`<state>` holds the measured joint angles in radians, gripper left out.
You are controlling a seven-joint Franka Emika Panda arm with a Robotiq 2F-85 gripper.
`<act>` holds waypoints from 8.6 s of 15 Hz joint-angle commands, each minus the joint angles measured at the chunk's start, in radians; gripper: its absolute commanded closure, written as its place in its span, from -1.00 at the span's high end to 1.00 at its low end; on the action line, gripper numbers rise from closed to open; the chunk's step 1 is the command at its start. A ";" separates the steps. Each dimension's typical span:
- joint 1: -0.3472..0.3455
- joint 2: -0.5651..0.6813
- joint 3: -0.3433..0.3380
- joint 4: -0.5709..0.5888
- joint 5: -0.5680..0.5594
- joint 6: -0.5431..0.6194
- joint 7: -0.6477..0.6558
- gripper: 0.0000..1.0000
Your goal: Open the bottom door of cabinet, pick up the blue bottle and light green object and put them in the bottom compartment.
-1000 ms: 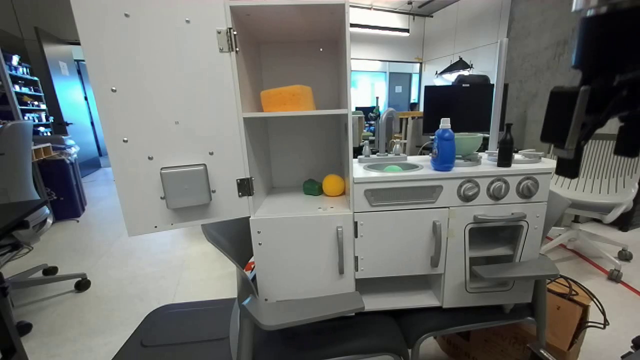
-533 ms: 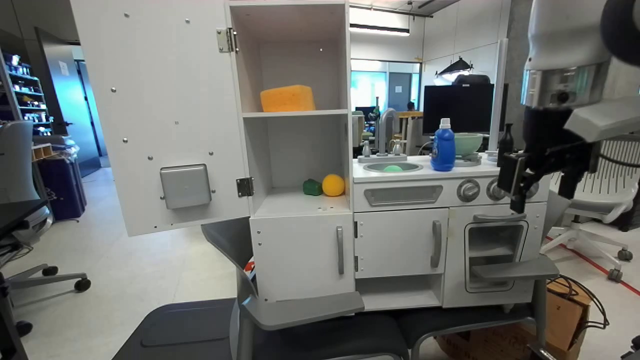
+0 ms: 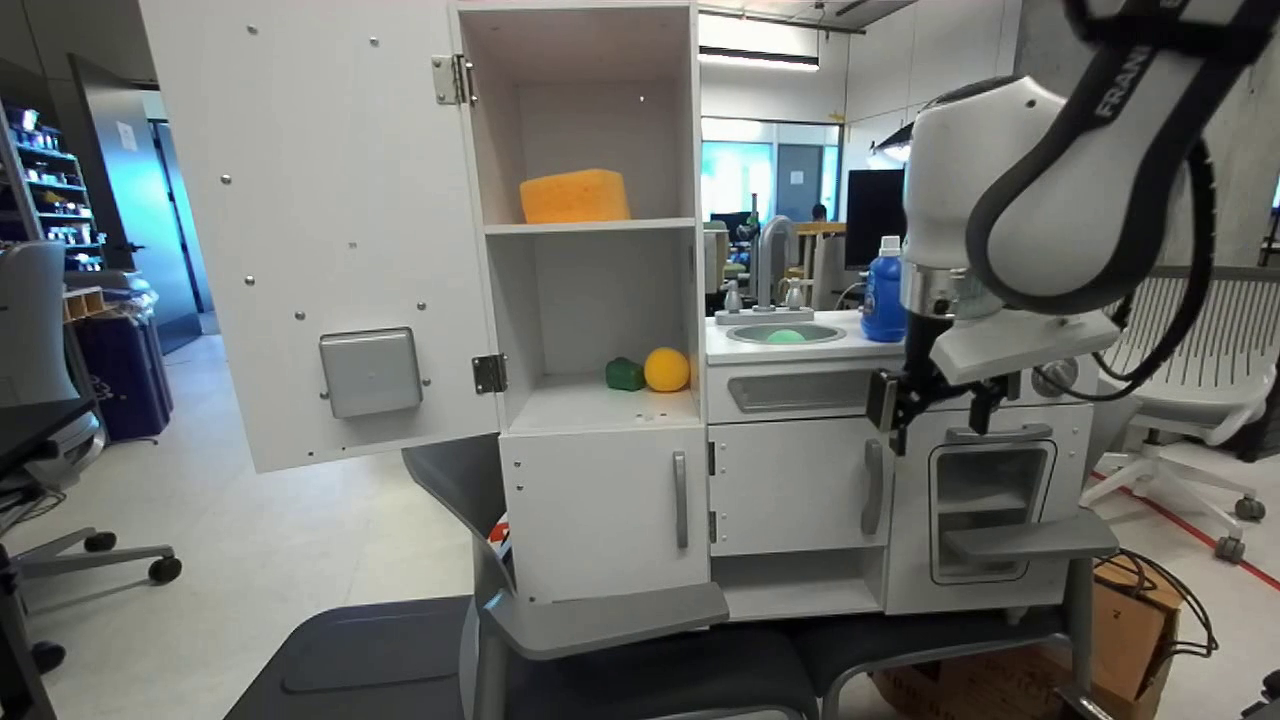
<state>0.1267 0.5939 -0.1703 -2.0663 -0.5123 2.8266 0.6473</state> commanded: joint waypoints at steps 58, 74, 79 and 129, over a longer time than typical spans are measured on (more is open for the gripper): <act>0.310 0.191 0.157 0.199 0.363 -0.250 -0.132 1.00; 0.245 -0.436 0.182 -0.006 0.143 -0.656 -0.185 1.00; 0.051 -0.587 0.149 -0.061 0.065 -0.635 -0.202 1.00; -0.022 -0.130 0.105 0.212 0.223 -0.298 -0.481 -0.52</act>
<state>0.1076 0.5510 -0.1138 -1.7337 -0.3378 2.5754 0.2547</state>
